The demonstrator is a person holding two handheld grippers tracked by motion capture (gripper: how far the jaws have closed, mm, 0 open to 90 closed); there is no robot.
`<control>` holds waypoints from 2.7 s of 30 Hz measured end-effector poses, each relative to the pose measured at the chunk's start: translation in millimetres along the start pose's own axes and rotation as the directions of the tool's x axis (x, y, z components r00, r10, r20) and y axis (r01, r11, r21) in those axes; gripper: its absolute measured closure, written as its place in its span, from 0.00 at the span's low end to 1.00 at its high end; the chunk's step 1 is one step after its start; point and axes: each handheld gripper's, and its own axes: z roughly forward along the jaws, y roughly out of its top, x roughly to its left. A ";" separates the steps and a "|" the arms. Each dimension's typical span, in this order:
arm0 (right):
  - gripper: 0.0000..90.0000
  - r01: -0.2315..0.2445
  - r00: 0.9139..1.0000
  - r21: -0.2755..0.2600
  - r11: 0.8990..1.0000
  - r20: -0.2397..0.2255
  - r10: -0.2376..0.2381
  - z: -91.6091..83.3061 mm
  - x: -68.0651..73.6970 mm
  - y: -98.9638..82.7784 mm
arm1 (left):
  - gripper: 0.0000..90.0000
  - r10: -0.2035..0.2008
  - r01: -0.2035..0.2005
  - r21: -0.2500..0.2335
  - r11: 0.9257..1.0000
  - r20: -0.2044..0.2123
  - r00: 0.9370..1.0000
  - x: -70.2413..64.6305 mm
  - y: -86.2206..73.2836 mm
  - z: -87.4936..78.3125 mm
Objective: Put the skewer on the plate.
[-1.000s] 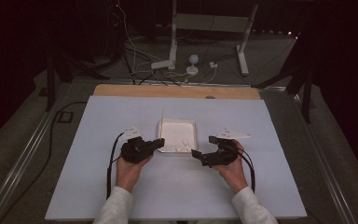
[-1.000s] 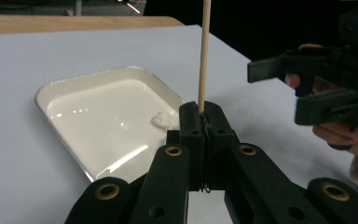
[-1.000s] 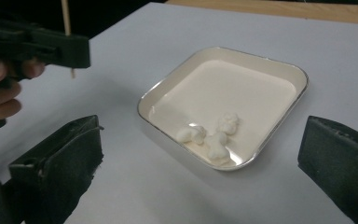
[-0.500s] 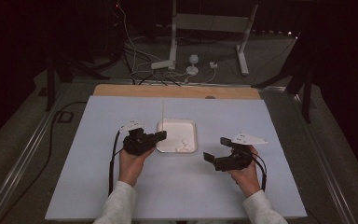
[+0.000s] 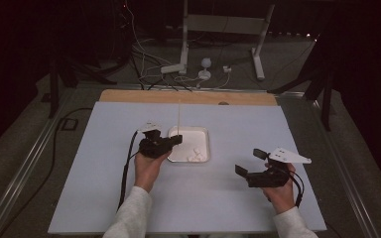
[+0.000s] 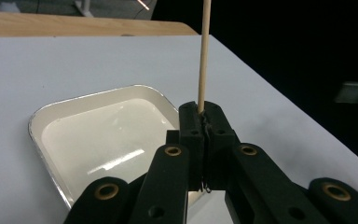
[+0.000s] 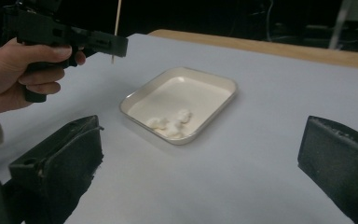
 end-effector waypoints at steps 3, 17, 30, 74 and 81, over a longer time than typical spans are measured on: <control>0.00 -0.009 1.000 -0.001 1.000 0.009 0.009 -4.3 -4.0 -1.8 | 0.99 -0.018 0.018 0.009 1.000 -0.007 1.000 1.8 -1.5 8.1; 0.00 -0.016 0.999 0.007 1.000 0.040 0.015 -4.9 -9.8 -5.7 | 0.99 -0.040 0.045 0.077 0.996 -0.065 0.997 7.5 -16.2 40.2; 0.00 -0.022 0.999 0.003 1.000 0.049 0.022 -6.4 -10.6 -6.2 | 0.98 -0.107 0.115 0.095 0.989 -0.091 0.990 11.1 -34.1 55.9; 0.00 -0.031 0.998 0.011 0.999 0.060 0.031 -7.8 -12.3 -11.2 | 0.02 0.059 -0.080 -0.119 0.990 -0.167 0.984 7.2 -22.2 -70.8; 0.00 -0.025 0.997 0.019 1.000 0.069 0.024 -8.2 -13.2 -14.9 | 0.01 0.070 -0.107 -0.174 0.979 -0.207 0.976 15.9 -37.4 -98.7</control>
